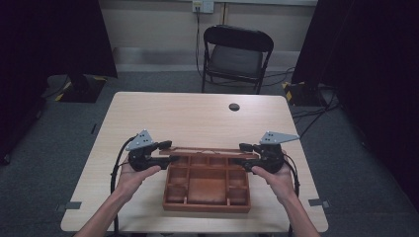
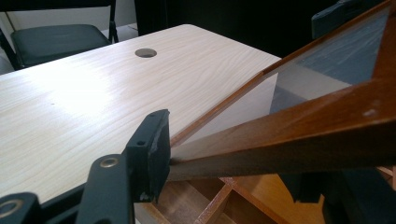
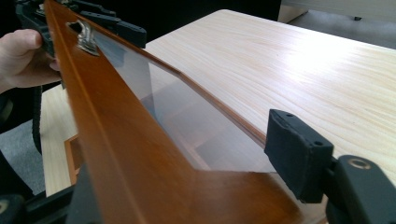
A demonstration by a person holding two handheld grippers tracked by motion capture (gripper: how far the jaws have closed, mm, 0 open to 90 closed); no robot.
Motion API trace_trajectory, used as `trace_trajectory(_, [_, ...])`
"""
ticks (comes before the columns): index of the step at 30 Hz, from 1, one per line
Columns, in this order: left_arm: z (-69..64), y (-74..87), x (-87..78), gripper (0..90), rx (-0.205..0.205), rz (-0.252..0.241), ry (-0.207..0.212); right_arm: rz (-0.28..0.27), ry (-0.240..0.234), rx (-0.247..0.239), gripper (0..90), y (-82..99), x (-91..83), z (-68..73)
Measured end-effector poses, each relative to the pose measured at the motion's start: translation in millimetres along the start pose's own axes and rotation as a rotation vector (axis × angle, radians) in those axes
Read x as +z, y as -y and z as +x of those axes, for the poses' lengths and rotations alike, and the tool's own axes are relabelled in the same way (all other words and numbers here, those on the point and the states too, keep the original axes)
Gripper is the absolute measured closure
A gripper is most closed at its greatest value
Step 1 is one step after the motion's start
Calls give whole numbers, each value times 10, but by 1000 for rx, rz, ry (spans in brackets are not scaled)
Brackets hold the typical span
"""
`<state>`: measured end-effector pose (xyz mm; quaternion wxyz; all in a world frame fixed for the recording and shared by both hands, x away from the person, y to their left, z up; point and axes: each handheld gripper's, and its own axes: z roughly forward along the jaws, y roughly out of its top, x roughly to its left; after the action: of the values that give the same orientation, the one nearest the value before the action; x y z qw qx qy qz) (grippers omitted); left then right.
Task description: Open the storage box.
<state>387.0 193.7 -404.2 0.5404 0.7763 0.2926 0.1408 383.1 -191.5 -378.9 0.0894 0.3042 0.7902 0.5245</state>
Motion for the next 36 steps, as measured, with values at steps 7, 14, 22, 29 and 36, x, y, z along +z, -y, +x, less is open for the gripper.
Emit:
trace_trajectory(7, [-25, -21, 1, 421, 13, 13, 8, 1, 21, 19, 347, 48, 34, -85])
trace_trajectory(14, [4, -35, 55, 421, -22, -9, 11, -11, 32, 5, 357, 9, 70, -112])
trace_trajectory(22, [73, -45, 115, 437, -29, -14, 2, -39, 19, 22, 360, -26, 108, -201])
trace_trajectory(29, [137, -95, 175, 445, -36, 2, -2, -51, 20, 38, 368, -18, 196, -277])
trace_trajectory(36, [223, -70, 241, 440, -67, 4, 16, -67, 15, 56, 375, -19, 211, -323])
